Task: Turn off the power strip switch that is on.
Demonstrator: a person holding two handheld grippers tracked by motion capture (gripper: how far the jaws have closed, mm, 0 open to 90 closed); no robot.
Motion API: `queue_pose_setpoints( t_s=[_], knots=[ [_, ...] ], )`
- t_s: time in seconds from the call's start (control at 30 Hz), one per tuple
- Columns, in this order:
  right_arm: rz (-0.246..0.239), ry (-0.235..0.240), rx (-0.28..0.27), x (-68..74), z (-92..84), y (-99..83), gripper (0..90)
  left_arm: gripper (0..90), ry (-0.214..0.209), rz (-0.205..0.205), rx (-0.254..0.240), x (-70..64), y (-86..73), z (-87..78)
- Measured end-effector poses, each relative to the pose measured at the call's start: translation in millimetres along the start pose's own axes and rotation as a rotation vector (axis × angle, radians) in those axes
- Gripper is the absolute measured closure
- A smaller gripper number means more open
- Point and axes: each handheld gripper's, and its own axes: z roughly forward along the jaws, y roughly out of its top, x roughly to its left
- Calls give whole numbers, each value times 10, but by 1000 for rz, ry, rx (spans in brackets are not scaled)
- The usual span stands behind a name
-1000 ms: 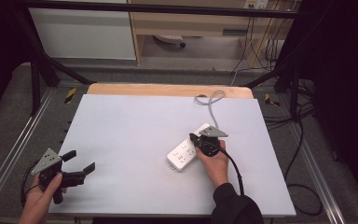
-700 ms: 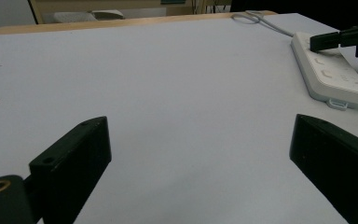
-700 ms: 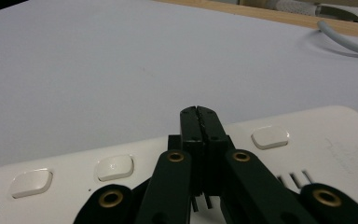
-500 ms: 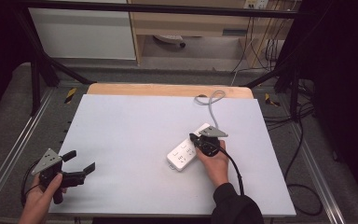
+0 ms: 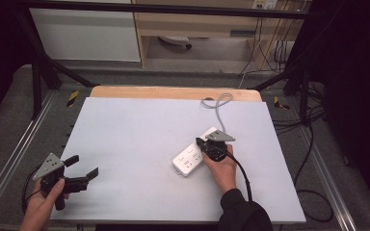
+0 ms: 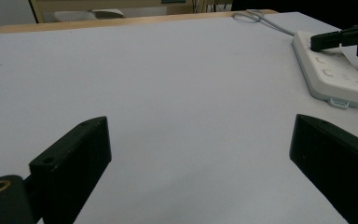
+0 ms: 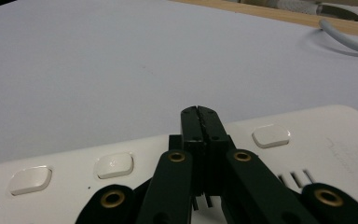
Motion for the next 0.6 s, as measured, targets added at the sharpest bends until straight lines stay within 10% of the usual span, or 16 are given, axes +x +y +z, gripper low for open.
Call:
queue_pose_setpoints(
  t_s=[0.6],
  knots=[
    [8, -3, -3, 3, -1, -1, 900, 53, 1, 0, 1, 4, 0, -1]
  ],
)
